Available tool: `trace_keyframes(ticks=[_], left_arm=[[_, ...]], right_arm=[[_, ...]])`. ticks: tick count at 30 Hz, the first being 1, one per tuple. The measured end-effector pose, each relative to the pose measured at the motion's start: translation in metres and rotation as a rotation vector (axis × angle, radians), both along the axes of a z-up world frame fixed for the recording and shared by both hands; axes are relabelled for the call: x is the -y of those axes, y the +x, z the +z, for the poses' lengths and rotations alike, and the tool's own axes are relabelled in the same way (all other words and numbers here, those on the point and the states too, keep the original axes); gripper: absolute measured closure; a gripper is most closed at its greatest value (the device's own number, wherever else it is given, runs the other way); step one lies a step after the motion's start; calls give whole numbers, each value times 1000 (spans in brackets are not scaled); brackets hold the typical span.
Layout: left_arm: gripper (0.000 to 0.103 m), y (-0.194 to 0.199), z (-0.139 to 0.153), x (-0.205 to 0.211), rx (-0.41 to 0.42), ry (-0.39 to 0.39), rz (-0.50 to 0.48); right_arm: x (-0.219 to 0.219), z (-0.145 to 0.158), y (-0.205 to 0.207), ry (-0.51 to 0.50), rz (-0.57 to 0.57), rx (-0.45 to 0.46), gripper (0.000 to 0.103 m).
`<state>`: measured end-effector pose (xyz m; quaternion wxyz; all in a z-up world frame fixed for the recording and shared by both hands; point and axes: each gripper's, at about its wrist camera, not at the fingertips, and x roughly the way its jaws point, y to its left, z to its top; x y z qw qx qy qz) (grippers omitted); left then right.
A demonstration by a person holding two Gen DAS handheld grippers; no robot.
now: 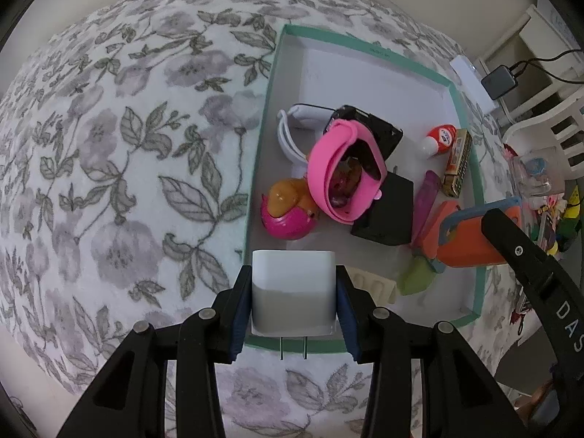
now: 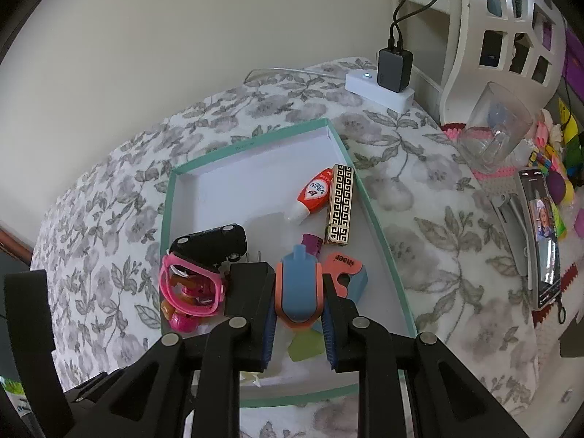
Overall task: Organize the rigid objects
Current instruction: 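Carry the white plug and toy knife over the tray with both grippers, then open both grippers to drop the plug and toy knife into the tray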
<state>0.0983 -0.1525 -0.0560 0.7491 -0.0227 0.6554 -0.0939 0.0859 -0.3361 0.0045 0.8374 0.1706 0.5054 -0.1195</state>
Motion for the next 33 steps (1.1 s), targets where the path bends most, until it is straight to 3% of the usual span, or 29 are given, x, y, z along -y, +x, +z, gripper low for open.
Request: trace_keyframes(ticks=[14, 19, 29, 33], left_arm=[[57, 0, -8, -3, -9, -6, 7], [49, 2, 4, -4, 30, -15, 9], [48, 5, 19, -12, 99, 46, 32], [48, 7, 21, -18, 125, 84, 56]], right_arm=[[-3, -5, 2, -13, 6, -24, 79], [-4, -5, 2, -13, 4, -21, 78], [-3, -4, 2, -7, -2, -10, 78], [-5, -3, 2, -15, 3, -3, 72]])
